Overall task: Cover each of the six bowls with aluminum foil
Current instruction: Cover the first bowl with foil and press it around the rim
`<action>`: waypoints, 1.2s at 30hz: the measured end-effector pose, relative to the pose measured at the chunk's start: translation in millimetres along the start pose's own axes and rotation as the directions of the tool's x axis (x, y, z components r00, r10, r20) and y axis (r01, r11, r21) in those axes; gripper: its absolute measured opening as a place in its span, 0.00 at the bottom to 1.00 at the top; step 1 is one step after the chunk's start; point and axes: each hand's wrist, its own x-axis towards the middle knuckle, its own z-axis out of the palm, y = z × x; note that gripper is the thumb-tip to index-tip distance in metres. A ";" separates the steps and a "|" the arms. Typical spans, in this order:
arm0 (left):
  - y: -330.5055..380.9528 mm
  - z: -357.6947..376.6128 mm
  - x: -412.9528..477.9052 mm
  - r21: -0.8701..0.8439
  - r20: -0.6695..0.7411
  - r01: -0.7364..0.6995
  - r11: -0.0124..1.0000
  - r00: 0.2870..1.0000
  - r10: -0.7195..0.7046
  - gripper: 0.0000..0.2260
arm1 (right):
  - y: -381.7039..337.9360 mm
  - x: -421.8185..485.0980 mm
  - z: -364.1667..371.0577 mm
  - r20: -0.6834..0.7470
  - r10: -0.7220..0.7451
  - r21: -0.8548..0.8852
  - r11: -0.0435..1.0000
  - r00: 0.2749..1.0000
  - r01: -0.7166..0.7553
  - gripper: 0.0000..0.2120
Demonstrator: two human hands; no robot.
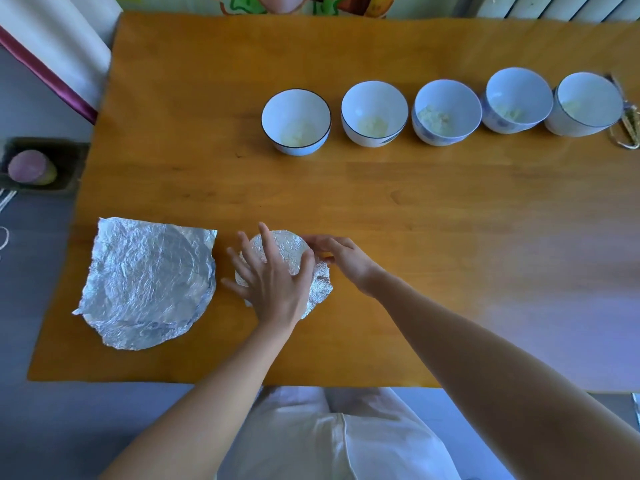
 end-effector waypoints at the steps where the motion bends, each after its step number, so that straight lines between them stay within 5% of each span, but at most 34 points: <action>1: -3.0 -1.5 -1.1 0.009 -0.006 -0.034 0.999 0.999 0.034 0.42 | -1.1 -0.1 -0.8 0.007 -0.004 0.001 1.000 1.000 0.003 0.18; 5: -17.3 -5.1 5.9 0.220 0.027 -0.330 0.918 0.943 0.332 0.43 | 1.3 -0.1 -4.7 0.049 -0.013 -0.035 0.999 0.999 0.015 0.19; 8: -23.3 -5.0 17.4 0.344 0.124 -0.444 0.827 0.895 0.429 0.42 | 11.4 4.4 -6.8 0.045 -0.008 -0.049 0.999 0.999 0.010 0.22; 13: -24.2 -1.9 19.6 0.403 0.126 -0.435 0.805 0.898 0.421 0.40 | 17.4 3.9 -6.5 0.006 -0.052 -0.093 0.994 0.999 0.052 0.21; 21: -24.8 -0.9 21.0 0.409 0.107 -0.435 0.802 0.896 0.432 0.39 | 26.8 -3.0 -5.8 -0.165 -0.074 -0.062 0.996 0.983 0.065 0.06; 36: -25.2 -1.8 21.0 0.405 0.105 -0.445 0.799 0.891 0.442 0.41 | 28.8 -1.1 -4.0 -0.206 -0.090 -0.104 0.992 0.974 0.070 0.06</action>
